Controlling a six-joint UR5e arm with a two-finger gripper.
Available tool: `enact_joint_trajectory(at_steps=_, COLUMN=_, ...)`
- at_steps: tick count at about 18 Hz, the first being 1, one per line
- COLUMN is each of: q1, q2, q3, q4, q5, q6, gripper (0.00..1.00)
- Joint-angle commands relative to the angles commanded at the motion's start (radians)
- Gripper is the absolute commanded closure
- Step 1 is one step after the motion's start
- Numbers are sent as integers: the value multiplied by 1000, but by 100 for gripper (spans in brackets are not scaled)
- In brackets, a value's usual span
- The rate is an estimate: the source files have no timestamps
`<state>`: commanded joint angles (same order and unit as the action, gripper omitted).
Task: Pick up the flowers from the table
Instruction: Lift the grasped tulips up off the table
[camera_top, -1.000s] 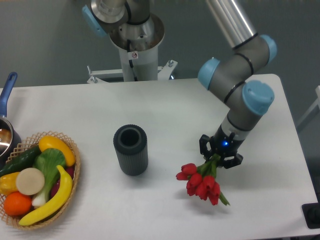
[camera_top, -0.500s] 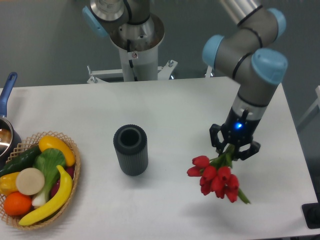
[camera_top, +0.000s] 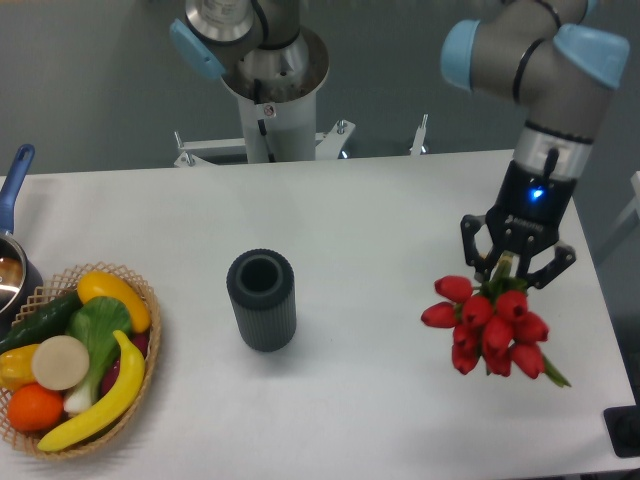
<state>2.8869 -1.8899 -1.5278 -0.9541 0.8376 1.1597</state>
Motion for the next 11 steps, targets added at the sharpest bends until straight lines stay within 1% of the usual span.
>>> enact_joint_trajectory(at_steps=4, q1=20, q2=8, q3=-2, q4=0, q5=-23, q6=0, gripper=65)
enact_joint_trajectory(at_steps=11, q1=25, q2=14, q3=-2, q4=0, q5=-40, q6=0, gripper=65)
